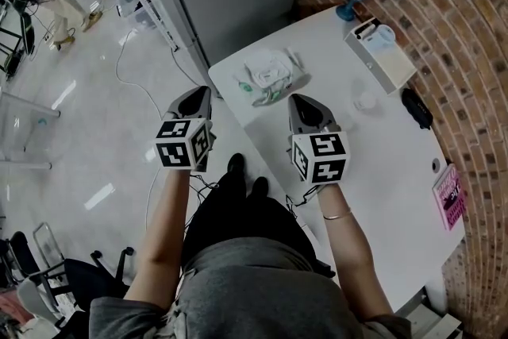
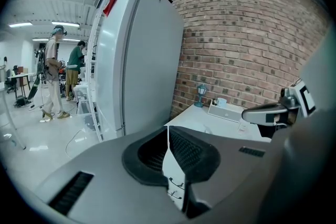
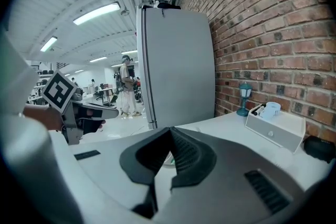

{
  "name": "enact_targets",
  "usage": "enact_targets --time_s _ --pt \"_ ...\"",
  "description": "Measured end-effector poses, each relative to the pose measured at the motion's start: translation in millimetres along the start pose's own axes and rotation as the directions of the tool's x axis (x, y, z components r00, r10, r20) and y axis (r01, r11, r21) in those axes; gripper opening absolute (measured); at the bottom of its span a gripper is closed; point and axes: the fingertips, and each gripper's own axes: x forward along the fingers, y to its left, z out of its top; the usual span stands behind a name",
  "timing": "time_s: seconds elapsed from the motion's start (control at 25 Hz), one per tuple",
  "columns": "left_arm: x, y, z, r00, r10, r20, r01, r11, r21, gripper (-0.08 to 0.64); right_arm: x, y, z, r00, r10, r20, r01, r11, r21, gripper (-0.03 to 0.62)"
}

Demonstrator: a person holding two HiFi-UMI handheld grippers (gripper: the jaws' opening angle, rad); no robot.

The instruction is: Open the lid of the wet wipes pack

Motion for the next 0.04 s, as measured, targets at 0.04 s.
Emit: enact_targets --time_s 0.04 --pt "-0.1 -0.6 0.0 1.0 0.0 0.0 0.0 1.0 0.0 0.028 -0.2 0.4 0.1 1.0 0.003 0.0 -0.003 1.0 0.0 0.003"
